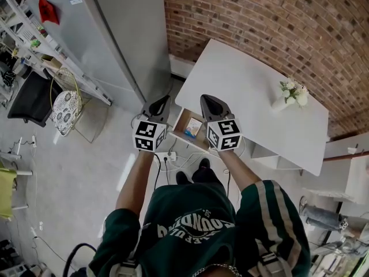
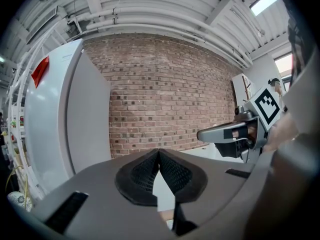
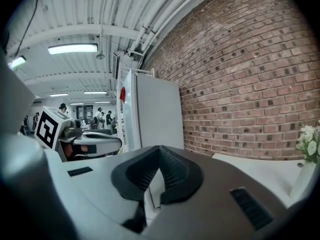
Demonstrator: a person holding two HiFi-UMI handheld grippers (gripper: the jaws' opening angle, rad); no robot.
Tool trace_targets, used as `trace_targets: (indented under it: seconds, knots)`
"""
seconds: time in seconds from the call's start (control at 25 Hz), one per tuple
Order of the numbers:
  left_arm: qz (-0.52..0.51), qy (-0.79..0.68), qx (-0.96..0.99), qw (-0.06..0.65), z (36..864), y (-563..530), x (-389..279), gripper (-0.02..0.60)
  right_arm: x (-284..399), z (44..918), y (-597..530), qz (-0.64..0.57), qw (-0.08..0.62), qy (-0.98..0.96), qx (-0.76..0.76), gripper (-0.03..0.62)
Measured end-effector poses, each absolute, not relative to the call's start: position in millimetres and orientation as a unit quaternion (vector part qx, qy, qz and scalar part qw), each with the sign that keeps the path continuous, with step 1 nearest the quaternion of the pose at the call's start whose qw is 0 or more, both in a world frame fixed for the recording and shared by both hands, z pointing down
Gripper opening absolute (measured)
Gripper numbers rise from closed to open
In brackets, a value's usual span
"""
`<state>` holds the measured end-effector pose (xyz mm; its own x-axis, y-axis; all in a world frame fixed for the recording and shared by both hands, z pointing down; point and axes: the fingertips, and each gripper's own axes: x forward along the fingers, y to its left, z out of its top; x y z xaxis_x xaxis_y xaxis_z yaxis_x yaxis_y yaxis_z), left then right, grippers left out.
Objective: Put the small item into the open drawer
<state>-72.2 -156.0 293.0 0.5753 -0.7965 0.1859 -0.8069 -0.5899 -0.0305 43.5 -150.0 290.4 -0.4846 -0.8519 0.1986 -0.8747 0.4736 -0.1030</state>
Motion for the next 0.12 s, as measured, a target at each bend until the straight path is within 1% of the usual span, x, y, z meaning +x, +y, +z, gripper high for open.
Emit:
trace_targets:
  seconds: [0.12]
  knots:
    - [0.09,-0.452,0.887,0.029,292.2,-156.3,-72.8,0.015,44.1,288.2,-149.8,0.094,0.058,-0.856,0.505,0.025]
